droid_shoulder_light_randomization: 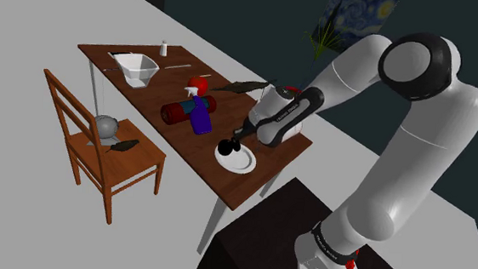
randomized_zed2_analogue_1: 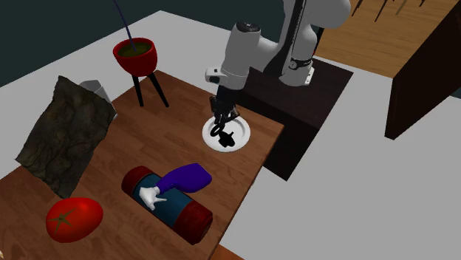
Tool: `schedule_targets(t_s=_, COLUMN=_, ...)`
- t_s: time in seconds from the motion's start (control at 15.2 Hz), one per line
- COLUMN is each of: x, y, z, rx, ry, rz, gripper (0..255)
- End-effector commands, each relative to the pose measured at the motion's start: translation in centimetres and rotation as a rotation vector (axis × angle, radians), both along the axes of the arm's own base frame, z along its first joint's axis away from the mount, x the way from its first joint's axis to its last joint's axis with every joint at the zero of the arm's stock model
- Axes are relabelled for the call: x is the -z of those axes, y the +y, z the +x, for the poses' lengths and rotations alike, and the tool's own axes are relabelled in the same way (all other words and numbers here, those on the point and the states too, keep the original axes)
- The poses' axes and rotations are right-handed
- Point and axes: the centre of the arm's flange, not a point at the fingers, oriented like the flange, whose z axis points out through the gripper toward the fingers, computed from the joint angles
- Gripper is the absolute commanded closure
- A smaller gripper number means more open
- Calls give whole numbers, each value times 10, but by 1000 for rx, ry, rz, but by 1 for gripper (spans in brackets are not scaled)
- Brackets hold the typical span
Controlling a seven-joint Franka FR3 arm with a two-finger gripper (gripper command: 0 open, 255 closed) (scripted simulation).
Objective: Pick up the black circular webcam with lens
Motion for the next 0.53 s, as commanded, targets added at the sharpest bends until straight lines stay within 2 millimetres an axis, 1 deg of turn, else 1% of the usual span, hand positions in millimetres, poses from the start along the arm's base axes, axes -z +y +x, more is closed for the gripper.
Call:
schedule_targets(t_s=0.0, x=-10, y=1, z=0, rx=-1, ry=1, rz=0, gripper=255)
schedule_targets(t_s=0.33, x=-37, y=1, z=0, rx=-1, ry=1, rz=0, gripper=255)
schedule_targets(t_s=0.46, x=-37, y=1, z=0, rx=-1, ry=1, rz=0, gripper=255)
